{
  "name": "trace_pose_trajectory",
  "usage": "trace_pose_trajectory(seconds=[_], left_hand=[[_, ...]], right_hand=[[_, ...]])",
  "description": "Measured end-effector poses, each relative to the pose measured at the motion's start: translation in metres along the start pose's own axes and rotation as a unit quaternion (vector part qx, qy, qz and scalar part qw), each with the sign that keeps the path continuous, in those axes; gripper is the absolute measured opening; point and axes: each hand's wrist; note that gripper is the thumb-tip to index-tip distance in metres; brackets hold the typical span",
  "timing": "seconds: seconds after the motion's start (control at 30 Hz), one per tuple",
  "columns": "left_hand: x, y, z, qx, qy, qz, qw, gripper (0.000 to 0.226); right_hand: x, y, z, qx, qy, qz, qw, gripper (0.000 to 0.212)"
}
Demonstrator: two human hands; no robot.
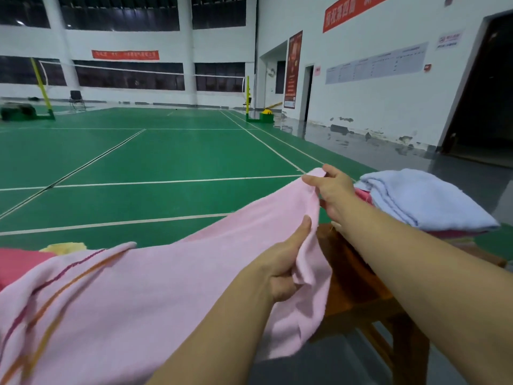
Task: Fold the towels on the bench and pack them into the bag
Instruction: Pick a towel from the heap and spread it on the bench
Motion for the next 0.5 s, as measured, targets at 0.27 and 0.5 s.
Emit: trace_pose_trajectory(seconds=[0.27,0.5], left_hand=[[-0.029,-0.058,0.001,0.072,-0.071,0.090,0.991,0.067],[-0.019,-0.041,-0.003,0.017,-0.057,0.075,0.995,0.076]], right_hand=[[-0.016,0.045,0.038,0.102,0.075,-0.041,0.991,0.088],[-0.009,0.034,0.034,0.084,0.060,-0.007,0.995,0.084]])
Point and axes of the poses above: each hand's wrist, its own x-axis away from the middle knuckle, its own y-axis out of the back of the hand, z = x × y, and after that the axes turned 9 degrees about -x, right-handed
